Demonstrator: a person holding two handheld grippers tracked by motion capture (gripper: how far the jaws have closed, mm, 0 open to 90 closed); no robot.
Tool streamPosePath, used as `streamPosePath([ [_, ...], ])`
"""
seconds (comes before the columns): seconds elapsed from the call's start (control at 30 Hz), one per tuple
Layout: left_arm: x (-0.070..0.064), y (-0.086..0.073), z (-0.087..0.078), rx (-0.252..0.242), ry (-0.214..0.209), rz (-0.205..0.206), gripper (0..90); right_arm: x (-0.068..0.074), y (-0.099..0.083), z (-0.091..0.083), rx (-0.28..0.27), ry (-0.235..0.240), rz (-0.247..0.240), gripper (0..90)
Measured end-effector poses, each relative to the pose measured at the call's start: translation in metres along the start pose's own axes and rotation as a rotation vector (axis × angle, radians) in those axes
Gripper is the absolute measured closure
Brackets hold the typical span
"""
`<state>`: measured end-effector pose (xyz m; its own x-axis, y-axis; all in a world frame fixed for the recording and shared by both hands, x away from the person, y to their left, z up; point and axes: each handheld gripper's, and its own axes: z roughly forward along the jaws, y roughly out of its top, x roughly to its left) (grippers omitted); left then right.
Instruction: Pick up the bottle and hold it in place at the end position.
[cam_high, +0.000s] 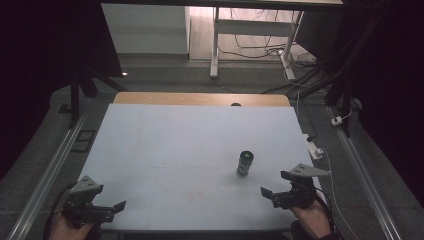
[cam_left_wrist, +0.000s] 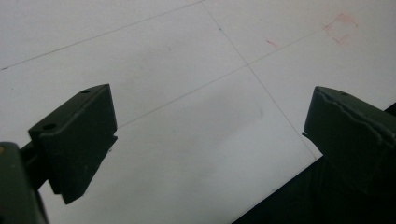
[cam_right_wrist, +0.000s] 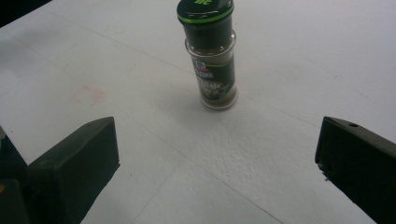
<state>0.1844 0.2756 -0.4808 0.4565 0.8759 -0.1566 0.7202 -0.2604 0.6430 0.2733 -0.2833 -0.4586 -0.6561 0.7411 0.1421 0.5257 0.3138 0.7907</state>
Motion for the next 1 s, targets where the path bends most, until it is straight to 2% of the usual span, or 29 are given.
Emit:
streamPosePath([
  [0.2, 0.000, 0.000, 0.000, 0.001, 0.001, 0.000, 3.9, 0.002, 0.006, 0.010, 0.009, 0.013, 0.000, 0.0],
  [0.43, 0.000, 0.000, 0.000, 0.002, 0.001, -0.001, 3.9, 0.003, 0.011, 0.023, 0.009, 0.040, -0.021, 0.0],
  [0.63, 0.000, 0.000, 0.001, 0.003, 0.000, -0.002, 3.9, 0.003, 0.015, 0.035, 0.030, 0.046, -0.036, 0.0],
  [0.87, 0.000, 0.001, 0.001, 0.004, 0.000, -0.004, 3.9, 0.002, 0.018, 0.053, 0.070, 0.004, -0.082, 0.0],
  [1.0, 0.001, 0.001, 0.001, 0.005, 0.000, -0.006, 3.9, 0.000, 0.021, 0.062, 0.081, 0.002, -0.084, 0.0],
])
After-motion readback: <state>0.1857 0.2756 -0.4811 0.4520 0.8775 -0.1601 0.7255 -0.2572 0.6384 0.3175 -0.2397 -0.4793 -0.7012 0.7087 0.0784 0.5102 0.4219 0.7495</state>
